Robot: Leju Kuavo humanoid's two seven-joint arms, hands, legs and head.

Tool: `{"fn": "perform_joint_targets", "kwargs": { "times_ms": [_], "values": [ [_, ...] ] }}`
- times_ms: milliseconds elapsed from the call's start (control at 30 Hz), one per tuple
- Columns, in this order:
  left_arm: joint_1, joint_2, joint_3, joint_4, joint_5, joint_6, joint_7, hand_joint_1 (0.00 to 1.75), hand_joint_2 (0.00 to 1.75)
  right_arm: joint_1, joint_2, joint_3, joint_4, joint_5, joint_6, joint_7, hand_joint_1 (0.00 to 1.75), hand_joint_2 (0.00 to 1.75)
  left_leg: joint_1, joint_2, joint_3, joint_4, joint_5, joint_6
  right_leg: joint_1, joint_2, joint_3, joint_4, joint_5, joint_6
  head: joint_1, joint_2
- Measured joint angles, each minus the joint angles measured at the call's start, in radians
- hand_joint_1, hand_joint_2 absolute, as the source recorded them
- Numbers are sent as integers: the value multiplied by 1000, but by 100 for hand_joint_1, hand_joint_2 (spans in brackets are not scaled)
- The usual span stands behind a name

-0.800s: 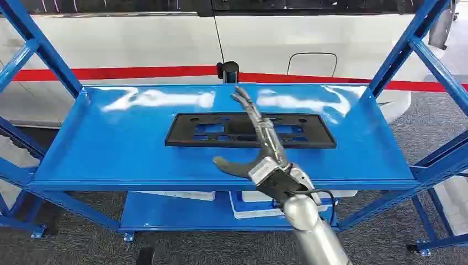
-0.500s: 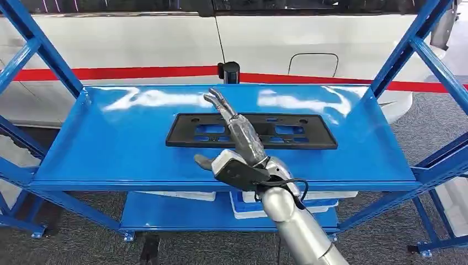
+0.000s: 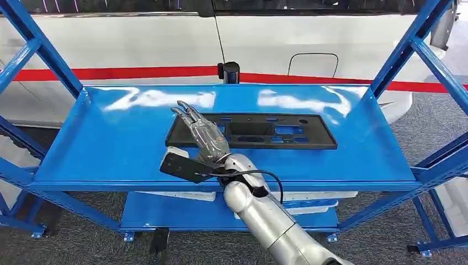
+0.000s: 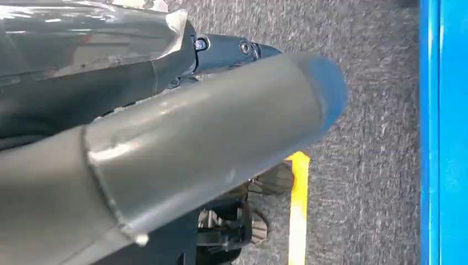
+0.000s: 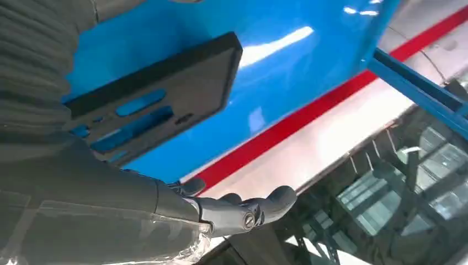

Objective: Take the parts from the cabinet and place them on the table.

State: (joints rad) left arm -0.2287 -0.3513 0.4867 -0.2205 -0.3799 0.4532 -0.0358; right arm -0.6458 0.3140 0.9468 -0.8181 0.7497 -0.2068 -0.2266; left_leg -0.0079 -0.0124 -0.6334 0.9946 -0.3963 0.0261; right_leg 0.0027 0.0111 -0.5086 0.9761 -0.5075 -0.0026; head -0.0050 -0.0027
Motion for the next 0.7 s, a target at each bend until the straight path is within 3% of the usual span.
{"fn": "perform_joint_targets", "kwargs": {
  "times_ms": [133, 300, 700],
  "values": [
    [-2, 0, -7, 0, 57, 3, 16, 0, 0, -29, 25, 17, 88, 48, -38, 7, 0, 175, 0, 0, 0, 0, 0, 0, 0, 0, 0, 0, 0, 0, 0, 0],
    [-3, -1, -29, 0, 147, 23, 1, 0, 0, -56, 26, 66, 157, 213, -164, 71, 0, 175, 0, 0, 0, 0, 0, 0, 0, 0, 0, 0, 0, 0, 0, 0],
    [-5, -1, -65, 1, 163, 26, 1, 0, 0, -69, 26, 92, 225, 247, -188, 87, 0, 175, 0, 0, 0, 0, 0, 0, 0, 0, 0, 0, 0, 0, 0, 0]
  ]
}}
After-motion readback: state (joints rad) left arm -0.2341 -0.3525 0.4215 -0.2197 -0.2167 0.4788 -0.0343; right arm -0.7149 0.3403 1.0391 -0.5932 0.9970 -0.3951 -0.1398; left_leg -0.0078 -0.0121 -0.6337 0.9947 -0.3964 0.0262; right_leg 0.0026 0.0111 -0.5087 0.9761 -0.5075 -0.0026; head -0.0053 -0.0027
